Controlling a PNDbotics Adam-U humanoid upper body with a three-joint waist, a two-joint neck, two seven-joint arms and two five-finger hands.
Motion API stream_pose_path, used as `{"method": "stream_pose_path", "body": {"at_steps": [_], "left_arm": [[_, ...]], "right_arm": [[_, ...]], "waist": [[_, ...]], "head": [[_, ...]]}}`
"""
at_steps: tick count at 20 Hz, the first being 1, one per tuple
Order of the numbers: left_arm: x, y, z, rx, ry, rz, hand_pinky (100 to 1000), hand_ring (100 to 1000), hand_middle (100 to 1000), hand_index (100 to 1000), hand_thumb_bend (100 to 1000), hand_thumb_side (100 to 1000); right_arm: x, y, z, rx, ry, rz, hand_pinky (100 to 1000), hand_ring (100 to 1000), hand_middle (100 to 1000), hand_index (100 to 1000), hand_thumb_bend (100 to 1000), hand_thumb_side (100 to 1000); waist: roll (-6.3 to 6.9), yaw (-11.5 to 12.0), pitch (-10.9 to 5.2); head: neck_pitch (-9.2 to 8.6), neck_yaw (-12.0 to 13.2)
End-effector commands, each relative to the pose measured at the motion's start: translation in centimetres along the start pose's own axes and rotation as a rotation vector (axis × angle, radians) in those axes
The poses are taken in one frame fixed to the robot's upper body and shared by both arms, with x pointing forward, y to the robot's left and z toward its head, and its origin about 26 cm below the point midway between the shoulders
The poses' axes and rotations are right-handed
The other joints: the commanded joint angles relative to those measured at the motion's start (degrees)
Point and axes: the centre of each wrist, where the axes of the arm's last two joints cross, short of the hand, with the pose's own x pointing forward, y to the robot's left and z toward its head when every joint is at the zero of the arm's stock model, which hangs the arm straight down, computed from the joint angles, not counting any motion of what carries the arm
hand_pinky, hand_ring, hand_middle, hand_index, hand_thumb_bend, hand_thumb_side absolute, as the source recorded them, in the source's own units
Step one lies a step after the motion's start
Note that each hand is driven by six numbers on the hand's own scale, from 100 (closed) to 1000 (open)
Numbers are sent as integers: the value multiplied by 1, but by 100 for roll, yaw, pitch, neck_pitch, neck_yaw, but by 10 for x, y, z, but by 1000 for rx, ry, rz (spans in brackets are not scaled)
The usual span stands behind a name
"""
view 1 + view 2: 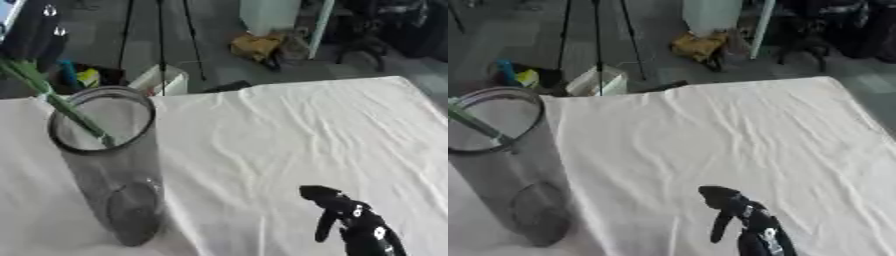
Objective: Arrange flowers into the vase.
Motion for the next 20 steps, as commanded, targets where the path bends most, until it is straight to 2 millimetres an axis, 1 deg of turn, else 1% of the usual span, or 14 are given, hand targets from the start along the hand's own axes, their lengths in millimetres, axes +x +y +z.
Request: {"method": "stream_pose_path", "body": {"at_steps": [1, 3, 6, 9, 10, 12, 13, 20], "left_arm": [[4, 3, -5, 4, -1, -10, 100, 100, 100, 175, 204, 802], [2, 3, -6, 7, 13, -9, 100, 100, 100, 188, 202, 820], [0, 4, -6, 8, 32, -18, 100, 100, 100, 223, 175, 856], [-1, 5, -7, 1, 50, -33, 100, 100, 100, 231, 166, 862], [-1, 5, -7, -5, 57, -41, 100, 100, 100, 262, 148, 877], [-2, 5, -6, -24, 76, -65, 100, 100, 100, 283, 113, 874], [-1, 6, -6, -33, 82, -80, 100, 100, 100, 296, 109, 875], [1, 8, -6, -66, 67, -194, 100, 100, 100, 326, 113, 844]], "right_arm": [[3, -1, -4, -7, -15, 5, 786, 794, 356, 786, 100, 1000], [3, 0, -4, -7, -16, 4, 786, 794, 356, 787, 100, 1000], [3, 0, -4, -6, -16, 3, 786, 794, 354, 787, 100, 1000], [3, 0, -4, -6, -16, 2, 786, 794, 354, 787, 100, 1000], [3, 0, -3, -6, -15, 2, 786, 794, 354, 787, 100, 1000], [3, 0, -3, -6, -14, 2, 786, 793, 355, 787, 100, 1000], [3, -1, -3, -6, -14, 2, 786, 794, 354, 787, 100, 1000], [3, -1, -2, -7, -9, 2, 787, 794, 353, 787, 100, 1000]], "waist": [[49, -3, -19], [45, -2, -19], [44, 2, -21], [43, 11, -25], [44, 12, -28], [44, 13, -37], [45, 14, -42], [51, 18, -62]], "head": [[-51, 10], [-54, 12], [-55, 16], [-46, 19], [-40, 21], [-27, 29], [-22, 31], [-27, 37]]}}
